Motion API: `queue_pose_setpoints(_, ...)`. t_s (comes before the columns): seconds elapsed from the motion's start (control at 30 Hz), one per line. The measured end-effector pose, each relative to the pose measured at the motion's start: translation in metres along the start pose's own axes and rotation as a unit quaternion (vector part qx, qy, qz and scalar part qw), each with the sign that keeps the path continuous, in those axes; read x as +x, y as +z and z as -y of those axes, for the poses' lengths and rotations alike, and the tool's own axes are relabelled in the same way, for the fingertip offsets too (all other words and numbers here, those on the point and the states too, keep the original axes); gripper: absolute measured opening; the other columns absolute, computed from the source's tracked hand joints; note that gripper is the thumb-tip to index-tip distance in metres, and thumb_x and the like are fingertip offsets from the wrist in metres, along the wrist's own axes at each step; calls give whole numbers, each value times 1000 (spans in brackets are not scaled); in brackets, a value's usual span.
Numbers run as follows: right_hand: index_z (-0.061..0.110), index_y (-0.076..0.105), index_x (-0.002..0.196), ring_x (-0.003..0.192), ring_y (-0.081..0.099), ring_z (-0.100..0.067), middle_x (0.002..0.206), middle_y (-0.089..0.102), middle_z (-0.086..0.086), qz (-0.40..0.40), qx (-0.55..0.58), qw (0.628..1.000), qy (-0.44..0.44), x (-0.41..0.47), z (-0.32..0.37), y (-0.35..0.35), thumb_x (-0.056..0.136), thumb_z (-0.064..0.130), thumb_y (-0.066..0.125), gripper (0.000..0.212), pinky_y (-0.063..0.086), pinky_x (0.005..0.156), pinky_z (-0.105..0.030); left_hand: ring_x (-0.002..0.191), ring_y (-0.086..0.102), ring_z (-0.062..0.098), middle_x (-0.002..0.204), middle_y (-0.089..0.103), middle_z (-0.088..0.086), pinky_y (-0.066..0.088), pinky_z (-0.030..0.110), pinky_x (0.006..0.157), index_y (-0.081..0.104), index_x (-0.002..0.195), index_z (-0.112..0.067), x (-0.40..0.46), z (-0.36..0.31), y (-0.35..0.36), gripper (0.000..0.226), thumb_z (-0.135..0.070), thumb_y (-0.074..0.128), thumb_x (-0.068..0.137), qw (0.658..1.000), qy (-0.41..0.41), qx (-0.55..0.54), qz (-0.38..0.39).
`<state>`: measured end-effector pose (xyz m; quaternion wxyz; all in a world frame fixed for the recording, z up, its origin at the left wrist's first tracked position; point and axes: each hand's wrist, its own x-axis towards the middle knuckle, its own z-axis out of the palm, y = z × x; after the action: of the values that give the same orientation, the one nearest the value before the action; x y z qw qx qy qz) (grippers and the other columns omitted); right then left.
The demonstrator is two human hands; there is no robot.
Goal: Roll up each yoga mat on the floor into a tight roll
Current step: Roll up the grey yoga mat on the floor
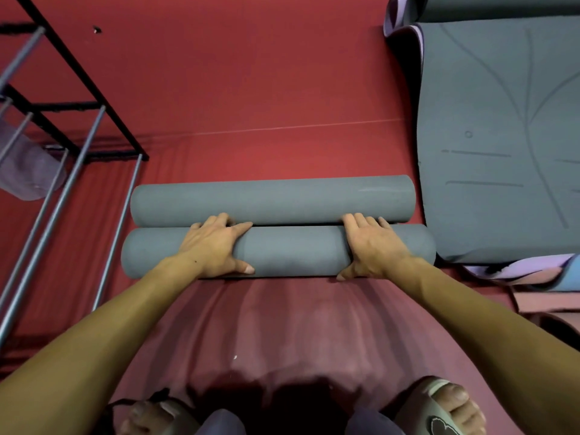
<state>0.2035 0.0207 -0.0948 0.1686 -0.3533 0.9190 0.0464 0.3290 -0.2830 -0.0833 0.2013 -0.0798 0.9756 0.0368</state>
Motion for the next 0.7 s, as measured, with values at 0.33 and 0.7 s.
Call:
queue_pose_setpoints(0.33, 26, 28, 160, 156, 15, -36, 170, 15, -7, 11, 37, 999, 0, 5, -3, -9, 64, 75, 80, 119, 15, 126, -55, 140, 39, 25, 151, 41, 0, 34, 50, 113, 34, 151, -38, -1, -2, -7, 112, -92, 65, 58, 1000, -3, 23, -4)
queue_pose_setpoints(0.7, 22, -5, 165, 158, -4, -42, 170, -20, -15, 44, -16, 998, 33, 15, 5, -10, 56, 74, 87, 152, 9, 124, -67, 155, 23, 26, 164, 33, 8, 26, 50, 122, 36, 151, -26, 8, 1, -7, 120, -89, 74, 56, 1000, -13, 3, -6)
